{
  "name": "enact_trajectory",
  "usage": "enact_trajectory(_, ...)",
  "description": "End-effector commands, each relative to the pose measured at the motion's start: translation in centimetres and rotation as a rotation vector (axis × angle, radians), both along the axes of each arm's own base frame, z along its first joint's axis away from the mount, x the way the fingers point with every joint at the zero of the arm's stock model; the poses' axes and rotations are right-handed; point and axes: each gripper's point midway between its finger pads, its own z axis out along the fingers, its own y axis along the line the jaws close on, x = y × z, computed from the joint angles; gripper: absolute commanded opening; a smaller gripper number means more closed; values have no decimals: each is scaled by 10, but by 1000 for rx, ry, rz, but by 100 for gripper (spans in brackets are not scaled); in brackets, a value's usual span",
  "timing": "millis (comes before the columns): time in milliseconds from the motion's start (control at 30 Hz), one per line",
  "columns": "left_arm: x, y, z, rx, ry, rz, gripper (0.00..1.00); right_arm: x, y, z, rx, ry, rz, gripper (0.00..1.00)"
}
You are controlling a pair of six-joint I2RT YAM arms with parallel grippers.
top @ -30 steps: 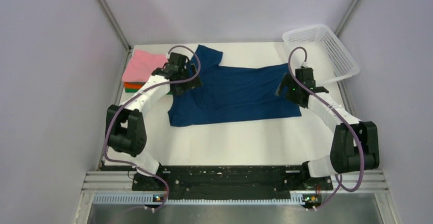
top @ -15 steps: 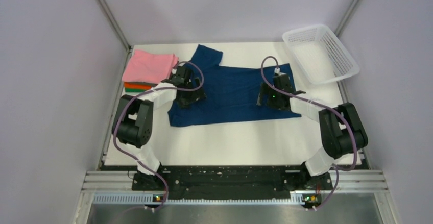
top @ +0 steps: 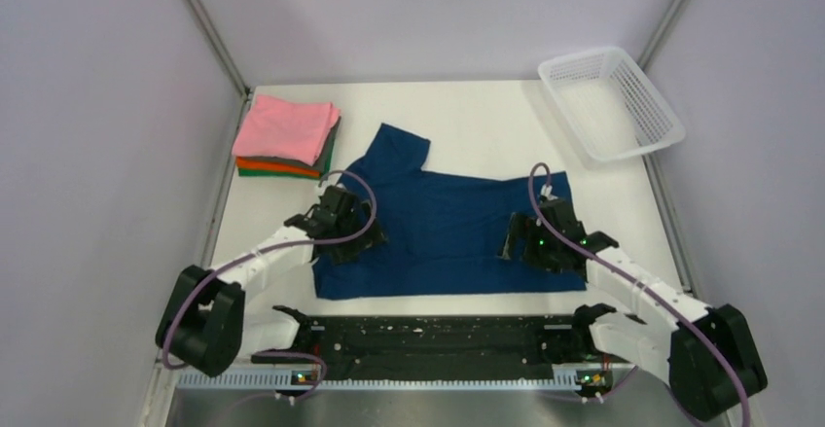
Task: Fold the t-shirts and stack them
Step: Grab the side of the flattened tshirt furthest away from the robot with both arms
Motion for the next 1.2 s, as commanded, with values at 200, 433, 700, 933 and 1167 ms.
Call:
enact_trajectory(200,-66,56,-22,198,151,153,99,-94,-1,-18,4,312,-55,99)
enact_trajectory(433,-38,50,6,191,52,159,99,-55,2,14,-5,121,-42,99)
enact_trajectory(700,78,34,119,245,-330,125,99,38,4,110,21,-347,-146,99)
enact_trajectory(933,197,24,144,367,-351,104,99,79,-18,126,-109,-419,-191,99)
enact_trajectory(1167,288,17,116,515,-271,86,99,102,-41,102,-143,-374,-260,99)
